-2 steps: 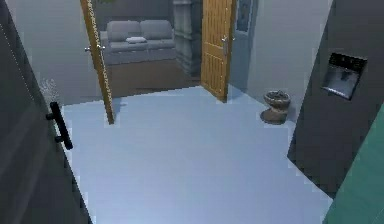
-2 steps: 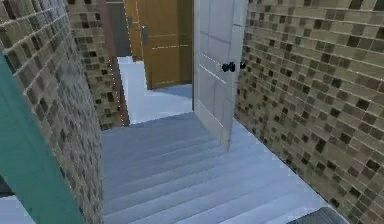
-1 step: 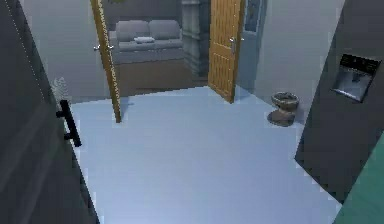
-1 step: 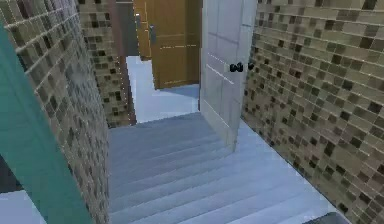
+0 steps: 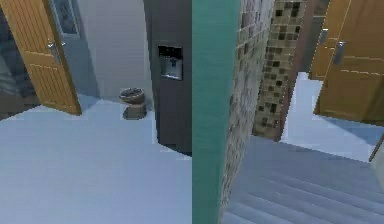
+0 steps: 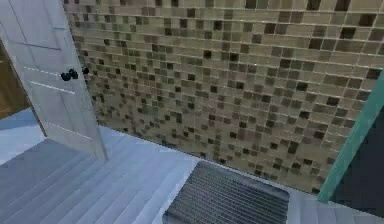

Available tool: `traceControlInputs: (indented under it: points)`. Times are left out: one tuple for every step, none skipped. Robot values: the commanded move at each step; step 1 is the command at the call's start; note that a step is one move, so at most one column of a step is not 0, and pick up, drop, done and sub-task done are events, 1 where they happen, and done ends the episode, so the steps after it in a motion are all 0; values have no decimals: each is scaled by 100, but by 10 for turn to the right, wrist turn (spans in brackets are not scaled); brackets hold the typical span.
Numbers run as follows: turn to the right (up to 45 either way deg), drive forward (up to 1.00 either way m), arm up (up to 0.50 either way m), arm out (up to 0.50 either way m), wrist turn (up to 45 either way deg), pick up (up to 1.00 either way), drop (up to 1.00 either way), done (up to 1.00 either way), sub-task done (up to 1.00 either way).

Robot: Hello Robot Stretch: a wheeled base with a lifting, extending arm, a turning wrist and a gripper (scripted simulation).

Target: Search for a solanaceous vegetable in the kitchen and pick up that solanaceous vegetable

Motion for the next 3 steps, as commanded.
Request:
traceControlInputs:
  points:
    - [450, 0, 0, 0, 0, 0, 0, 0, 0]
    - [450, 0, 0, 0, 0, 0, 0, 0, 0]
    - [240, 0, 0, 0, 0, 0, 0, 0, 0]
